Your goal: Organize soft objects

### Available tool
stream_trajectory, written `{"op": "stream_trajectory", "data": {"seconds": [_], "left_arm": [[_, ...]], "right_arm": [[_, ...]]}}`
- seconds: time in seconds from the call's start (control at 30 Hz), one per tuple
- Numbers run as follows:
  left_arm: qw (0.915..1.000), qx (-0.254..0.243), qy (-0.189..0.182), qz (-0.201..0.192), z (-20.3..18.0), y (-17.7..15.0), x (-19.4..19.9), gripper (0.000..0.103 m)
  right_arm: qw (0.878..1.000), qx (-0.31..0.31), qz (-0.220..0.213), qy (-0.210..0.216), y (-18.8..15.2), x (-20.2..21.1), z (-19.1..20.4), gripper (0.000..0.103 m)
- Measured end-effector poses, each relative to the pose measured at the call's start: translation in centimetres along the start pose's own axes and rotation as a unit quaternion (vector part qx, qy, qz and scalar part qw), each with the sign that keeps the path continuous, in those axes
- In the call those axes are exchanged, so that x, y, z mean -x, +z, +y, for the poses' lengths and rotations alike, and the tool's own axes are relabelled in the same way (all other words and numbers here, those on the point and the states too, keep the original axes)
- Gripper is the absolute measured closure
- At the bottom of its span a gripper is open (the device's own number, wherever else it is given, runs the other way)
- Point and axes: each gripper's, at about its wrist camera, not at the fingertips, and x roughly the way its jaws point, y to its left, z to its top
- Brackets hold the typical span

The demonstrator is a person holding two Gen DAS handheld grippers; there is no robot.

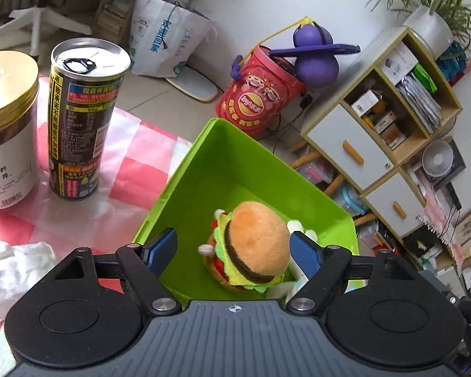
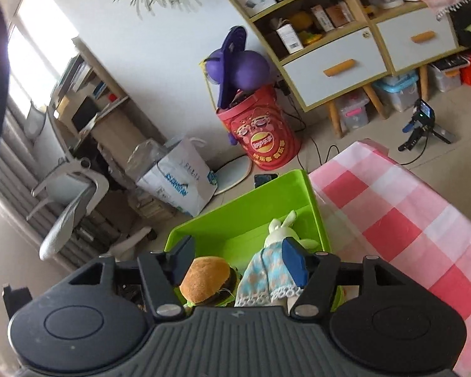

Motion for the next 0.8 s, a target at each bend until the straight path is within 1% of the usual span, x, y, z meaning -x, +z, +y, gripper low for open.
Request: {"op": "stream_trajectory", "data": {"seconds": [0.13,0.33,0.47,0.57,0.6,0.67,0.8], "left_arm": [[0.9997,-0.020,0.015,0.006,-0.5,-0.6,0.1,0.028],[0.9995,-0.017,0.026,0.011,-0.6,-1.2,0.6,0.029],[0.9990,-0.019,0.038,0.009,-0.7,-1.9,1.2,0.029],[0.9995,-0.004,0.032,0.002,-0.3,-1.9,1.8,0.028],[0.9995,0.002,0.030,-0.002,-0.1,-1.9,2.1,0.026],[0.9996,0.010,0.022,-0.012,0.2,-1.6,3.0,0.025],[0.9996,-0.004,0.013,-0.025,-0.1,-1.3,5.4,0.022]], "right_arm": [[1.000,0.022,0.003,-0.004,-0.3,0.1,0.6,0.052],[0.999,0.038,0.009,-0.003,-0.6,0.5,1.0,0.052],[0.999,0.032,0.011,0.000,-0.7,0.8,0.9,0.052],[1.000,0.030,0.009,0.002,-0.6,1.1,0.9,0.052],[0.999,0.032,0.010,0.002,-0.6,1.2,0.9,0.052],[0.999,0.037,0.011,0.002,-0.7,1.5,1.1,0.052],[0.999,0.051,0.015,-0.002,-1.1,2.2,1.5,0.052]]}}
